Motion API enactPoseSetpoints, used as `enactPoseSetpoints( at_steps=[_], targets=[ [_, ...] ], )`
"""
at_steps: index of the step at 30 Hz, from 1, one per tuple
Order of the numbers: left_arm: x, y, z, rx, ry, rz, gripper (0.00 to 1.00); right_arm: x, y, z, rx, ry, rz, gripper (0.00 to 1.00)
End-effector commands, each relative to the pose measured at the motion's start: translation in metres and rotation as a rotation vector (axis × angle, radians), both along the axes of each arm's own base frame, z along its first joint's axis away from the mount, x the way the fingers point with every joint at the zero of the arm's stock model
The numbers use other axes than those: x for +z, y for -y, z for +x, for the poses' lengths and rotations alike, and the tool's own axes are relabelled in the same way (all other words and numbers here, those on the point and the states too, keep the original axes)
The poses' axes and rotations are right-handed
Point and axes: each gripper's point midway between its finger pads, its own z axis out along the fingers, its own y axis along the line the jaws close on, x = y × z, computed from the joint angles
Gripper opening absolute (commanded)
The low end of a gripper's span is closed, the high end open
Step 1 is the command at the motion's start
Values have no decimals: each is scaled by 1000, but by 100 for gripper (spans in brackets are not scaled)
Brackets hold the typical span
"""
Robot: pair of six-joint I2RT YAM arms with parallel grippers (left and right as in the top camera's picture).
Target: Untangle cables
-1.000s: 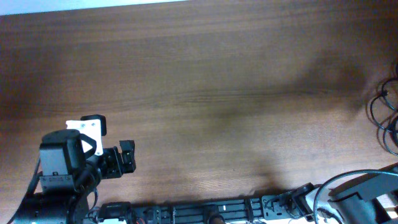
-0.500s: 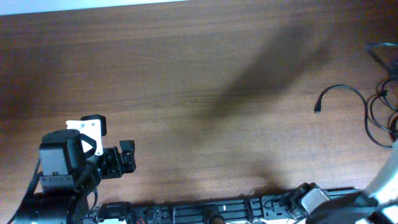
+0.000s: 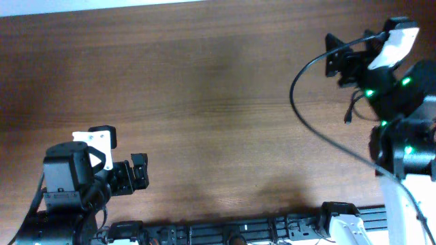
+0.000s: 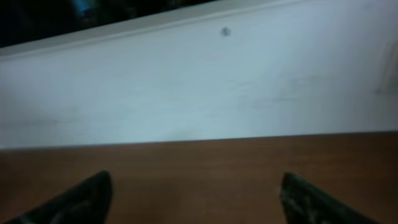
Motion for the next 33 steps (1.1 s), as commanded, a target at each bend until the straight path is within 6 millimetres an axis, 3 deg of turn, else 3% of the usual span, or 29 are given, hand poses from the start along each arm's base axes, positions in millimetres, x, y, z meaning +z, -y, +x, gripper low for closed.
enactPoseSetpoints(
  at_steps=[1,7,12,20,24,33],
  targets=[
    [3,-2,1,-2,13,14,99,20,28,-24,-253,53,3,78],
    [3,-2,1,-2,13,14,99,33,26,-60,-251,87,3,78],
    [3,-2,1,-2,13,14,99,25,25,-91,-251,126,7,75],
    [3,-2,1,-2,13,14,99,-26,25,-111,-252,126,7,75],
    [3,-2,1,-2,13,14,99,-62,25,-107,-251,143,9,76],
    [3,-2,1,-2,13,14,99,-111,24,-96,-244,173,12,76]
  ],
)
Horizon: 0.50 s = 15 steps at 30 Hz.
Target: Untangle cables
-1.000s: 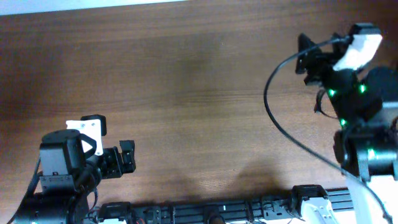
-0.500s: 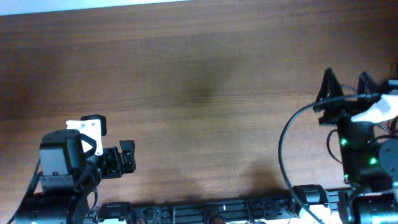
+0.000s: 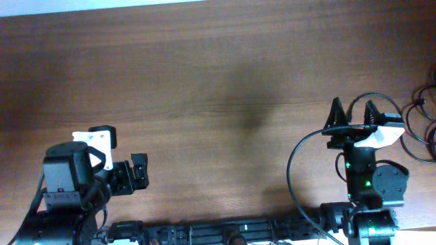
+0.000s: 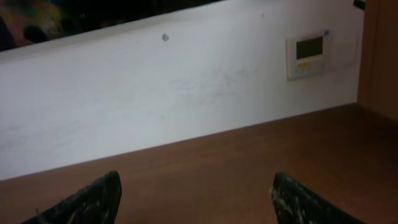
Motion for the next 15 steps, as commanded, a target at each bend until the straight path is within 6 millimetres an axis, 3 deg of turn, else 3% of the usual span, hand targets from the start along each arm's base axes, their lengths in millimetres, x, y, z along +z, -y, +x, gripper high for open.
enactPoseSetpoints(
  at_steps=[1,11,15],
  targets=[
    [3,-2,1,-2,13,14,99,-21,-1,4,6,-11,8,76],
    [3,-2,1,-2,13,14,99,-60,-2,5,12,-22,8,71],
    [3,-2,1,-2,13,14,99,-71,-13,4,71,-3,-25,69]
  ],
)
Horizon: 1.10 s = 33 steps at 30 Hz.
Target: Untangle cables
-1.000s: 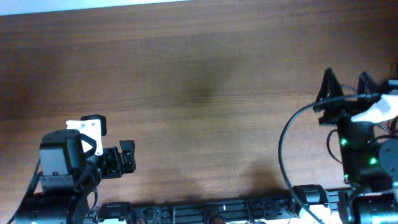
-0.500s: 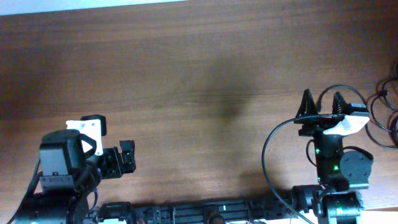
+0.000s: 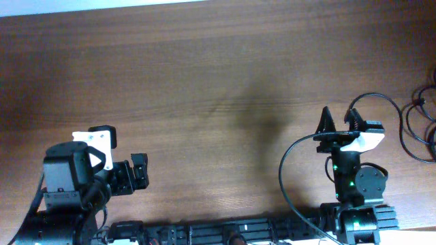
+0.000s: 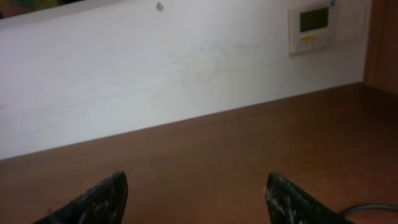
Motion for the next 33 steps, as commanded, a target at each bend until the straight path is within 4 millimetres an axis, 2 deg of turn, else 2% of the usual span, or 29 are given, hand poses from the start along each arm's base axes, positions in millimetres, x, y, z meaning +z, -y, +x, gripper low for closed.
enactPoseSetpoints(
  at_steps=[1,7,12,16,23,24,25,26,33],
  targets=[
    [3,-2,1,-2,13,14,99,-9,-10,-2,56,20,-22,69],
    [3,-2,1,-2,13,14,99,-35,-21,0,122,-14,-100,68],
    [3,-2,1,-2,13,14,99,-52,-21,0,127,-79,-131,69],
    [3,-2,1,-2,13,14,99,-53,-24,0,143,-83,-217,69],
    [3,-2,1,-2,13,14,99,-53,-24,0,146,-84,-207,67],
    [3,-2,1,-2,13,14,99,-53,-25,0,147,-84,-208,69],
    [3,-2,1,-2,13,14,99,-53,-24,0,146,-83,-208,76],
    [3,-2,1,-2,13,14,99,-53,-24,0,144,-82,-208,99],
    [3,-2,1,-2,13,14,99,-53,-24,0,144,-82,-208,99]
  ],
)
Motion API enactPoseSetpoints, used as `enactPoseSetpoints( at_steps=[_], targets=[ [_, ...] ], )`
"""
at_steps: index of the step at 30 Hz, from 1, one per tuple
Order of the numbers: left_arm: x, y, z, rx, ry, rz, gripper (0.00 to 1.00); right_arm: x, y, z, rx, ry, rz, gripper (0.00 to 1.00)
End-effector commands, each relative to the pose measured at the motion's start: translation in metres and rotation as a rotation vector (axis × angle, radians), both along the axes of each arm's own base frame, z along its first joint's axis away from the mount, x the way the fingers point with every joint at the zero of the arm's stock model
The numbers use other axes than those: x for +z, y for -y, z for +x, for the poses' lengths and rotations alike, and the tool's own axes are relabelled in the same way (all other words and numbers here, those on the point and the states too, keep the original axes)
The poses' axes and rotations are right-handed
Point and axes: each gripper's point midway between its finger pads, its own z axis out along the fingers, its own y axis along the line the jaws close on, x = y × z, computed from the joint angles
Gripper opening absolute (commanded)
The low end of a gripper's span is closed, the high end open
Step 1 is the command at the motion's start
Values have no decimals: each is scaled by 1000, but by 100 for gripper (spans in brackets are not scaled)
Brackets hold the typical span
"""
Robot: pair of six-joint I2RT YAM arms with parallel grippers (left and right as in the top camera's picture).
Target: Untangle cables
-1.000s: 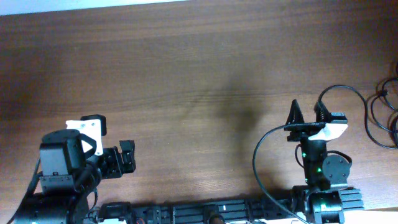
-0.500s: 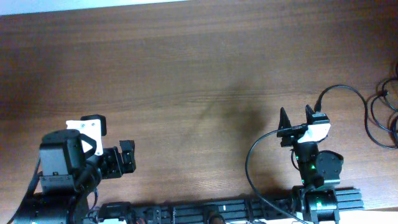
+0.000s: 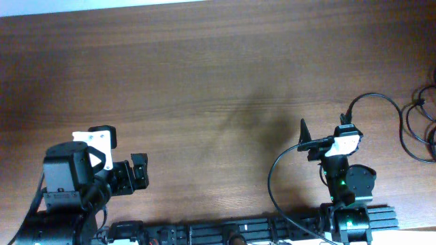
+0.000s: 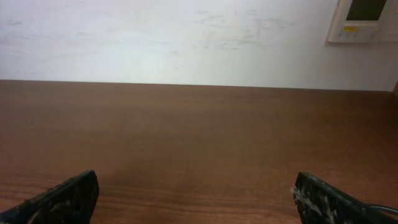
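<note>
Black cables lie at the table's right side in the overhead view: a tangled bunch (image 3: 421, 122) at the edge, and one loop (image 3: 390, 107) curving in from it towards my right arm. My right gripper (image 3: 321, 135) is near the front right, left of that loop, and points away across the table. In the right wrist view the right gripper (image 4: 196, 190) is open, with bare wood between its fingers (image 4: 68, 199). A sliver of cable (image 4: 387, 209) shows at the lower right corner. My left gripper (image 3: 139, 170) rests at the front left, far from the cables.
The brown wooden table (image 3: 204, 82) runs to a white wall (image 4: 186, 37) at its far edge. A wall panel (image 4: 364, 18) is mounted at the right. A black rail (image 3: 238, 224) lies along the front edge. My right arm's own cable (image 3: 272, 177) loops beside it.
My right arm has drawn a little further left and towards the front edge, away from the cable loop. Its jaws stay wide open and empty. The cables and left arm have not moved.
My right arm was first stretched out to the far right corner, above the cables, with its gripper open. Then it stood nearer the front, beside the cable loop, with the bunch uncovered at the edge. It has since shifted further left. The left arm stayed at rest.
</note>
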Motion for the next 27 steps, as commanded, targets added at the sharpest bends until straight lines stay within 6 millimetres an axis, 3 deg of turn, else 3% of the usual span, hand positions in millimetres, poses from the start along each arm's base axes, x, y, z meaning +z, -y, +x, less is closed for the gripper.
enactPoseSetpoints(
  at_steps=[1,21,23,25,27],
  targets=[
    [3,-2,1,-2,13,14,99,-1,-3,0,18,2,0,99],
    [2,-8,4,14,24,46,99,-1,-3,0,18,2,0,99],
    [15,-9,25,21,134,48,99,-1,-3,0,18,2,0,99],
    [51,-5,56,18,404,28,99,-1,-3,0,18,2,0,99],
    [79,0,67,1,651,4,99,-1,-3,0,18,2,0,99]
  ],
)
